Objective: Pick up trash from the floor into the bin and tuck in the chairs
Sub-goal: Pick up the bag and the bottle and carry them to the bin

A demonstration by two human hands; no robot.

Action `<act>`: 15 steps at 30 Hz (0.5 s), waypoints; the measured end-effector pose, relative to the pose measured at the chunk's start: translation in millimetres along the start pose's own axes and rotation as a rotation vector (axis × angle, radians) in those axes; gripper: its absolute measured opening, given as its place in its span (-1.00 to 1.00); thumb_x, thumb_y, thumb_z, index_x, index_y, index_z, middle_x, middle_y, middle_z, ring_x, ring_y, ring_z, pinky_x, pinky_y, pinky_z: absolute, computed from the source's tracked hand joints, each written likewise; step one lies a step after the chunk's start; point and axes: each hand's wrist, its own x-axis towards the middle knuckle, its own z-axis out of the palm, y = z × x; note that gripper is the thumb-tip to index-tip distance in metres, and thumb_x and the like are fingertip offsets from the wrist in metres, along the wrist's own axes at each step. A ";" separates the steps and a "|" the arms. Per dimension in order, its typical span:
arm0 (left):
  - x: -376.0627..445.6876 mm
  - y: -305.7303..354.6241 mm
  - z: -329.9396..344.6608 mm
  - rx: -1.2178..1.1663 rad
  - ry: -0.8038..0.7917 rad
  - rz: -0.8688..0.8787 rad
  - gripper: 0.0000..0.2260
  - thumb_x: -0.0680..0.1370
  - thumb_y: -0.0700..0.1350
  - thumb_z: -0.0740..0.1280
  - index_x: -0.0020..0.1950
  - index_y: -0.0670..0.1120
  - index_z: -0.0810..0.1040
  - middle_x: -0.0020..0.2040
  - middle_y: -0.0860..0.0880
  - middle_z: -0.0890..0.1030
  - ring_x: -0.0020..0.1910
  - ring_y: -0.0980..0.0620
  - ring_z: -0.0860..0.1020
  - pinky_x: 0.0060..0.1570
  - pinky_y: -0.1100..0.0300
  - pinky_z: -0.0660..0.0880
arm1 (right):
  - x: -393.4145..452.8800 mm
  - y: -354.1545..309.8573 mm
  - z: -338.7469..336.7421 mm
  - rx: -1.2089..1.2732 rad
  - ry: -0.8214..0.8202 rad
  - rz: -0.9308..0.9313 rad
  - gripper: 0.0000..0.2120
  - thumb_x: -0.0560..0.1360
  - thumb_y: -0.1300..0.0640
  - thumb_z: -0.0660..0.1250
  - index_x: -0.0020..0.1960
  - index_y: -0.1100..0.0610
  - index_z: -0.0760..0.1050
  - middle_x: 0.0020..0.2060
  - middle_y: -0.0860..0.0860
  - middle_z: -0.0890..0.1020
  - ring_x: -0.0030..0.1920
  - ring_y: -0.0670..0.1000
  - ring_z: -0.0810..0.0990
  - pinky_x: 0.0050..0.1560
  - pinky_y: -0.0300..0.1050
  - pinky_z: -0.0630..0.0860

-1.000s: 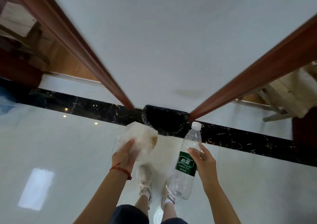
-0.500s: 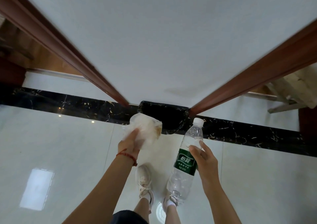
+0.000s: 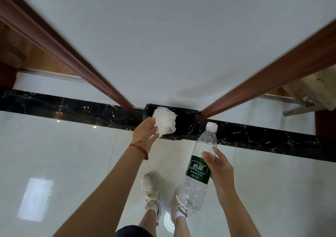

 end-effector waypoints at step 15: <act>-15.2 -27.2 -68.7 1.675 -0.020 0.839 -0.57 0.48 0.03 0.11 0.18 -0.21 0.51 0.15 -0.20 0.59 0.16 -0.22 0.54 0.12 -0.10 0.44 | 45.7 -2.3 48.7 -0.610 -0.093 -0.249 -0.55 0.38 0.01 0.42 0.22 0.00 0.39 -0.06 -0.10 0.55 -0.09 -0.11 0.55 -0.12 -0.22 0.47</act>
